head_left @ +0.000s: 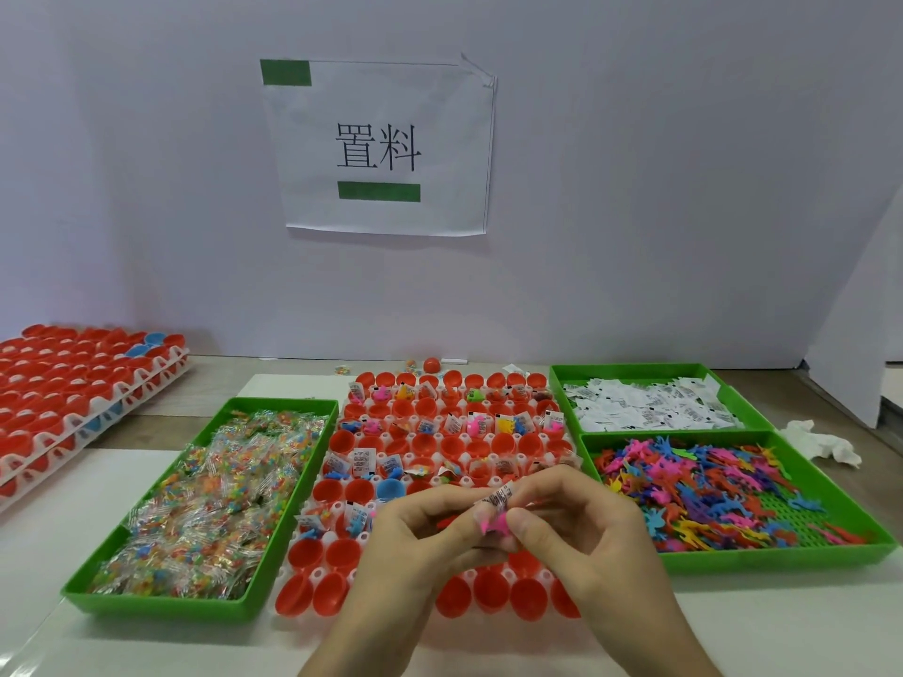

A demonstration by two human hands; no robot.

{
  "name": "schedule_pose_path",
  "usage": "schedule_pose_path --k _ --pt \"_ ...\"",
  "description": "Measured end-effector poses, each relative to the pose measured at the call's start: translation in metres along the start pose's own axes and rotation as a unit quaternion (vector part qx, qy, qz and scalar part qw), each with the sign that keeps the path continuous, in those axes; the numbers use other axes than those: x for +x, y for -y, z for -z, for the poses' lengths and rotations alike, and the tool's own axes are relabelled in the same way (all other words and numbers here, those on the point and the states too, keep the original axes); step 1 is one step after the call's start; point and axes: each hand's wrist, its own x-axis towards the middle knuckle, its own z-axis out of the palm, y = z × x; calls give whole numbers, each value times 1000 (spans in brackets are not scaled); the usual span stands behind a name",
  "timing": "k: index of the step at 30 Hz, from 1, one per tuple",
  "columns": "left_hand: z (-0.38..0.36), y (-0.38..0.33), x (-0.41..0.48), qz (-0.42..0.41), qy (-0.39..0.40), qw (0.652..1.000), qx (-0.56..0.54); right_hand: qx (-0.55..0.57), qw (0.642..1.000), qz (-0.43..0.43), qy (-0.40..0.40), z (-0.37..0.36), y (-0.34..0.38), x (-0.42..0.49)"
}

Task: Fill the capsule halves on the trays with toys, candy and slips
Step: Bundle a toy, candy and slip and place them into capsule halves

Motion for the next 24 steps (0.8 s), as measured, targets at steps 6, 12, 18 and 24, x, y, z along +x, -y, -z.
schedule_pose_path --k 6,12,18,24 --pt "-2 -3 -1 8 17 1000 16 15 999 -7 -28 0 4 1" --pt "-6 -3 -2 -4 20 999 49 12 998 -4 -57 1 6 1" --pt "-6 -3 -2 -26 -28 997 64 2 999 -13 -41 -3 5 0" --pt "-6 -5 -2 -22 -17 997 71 -8 998 -22 -63 0 6 1"
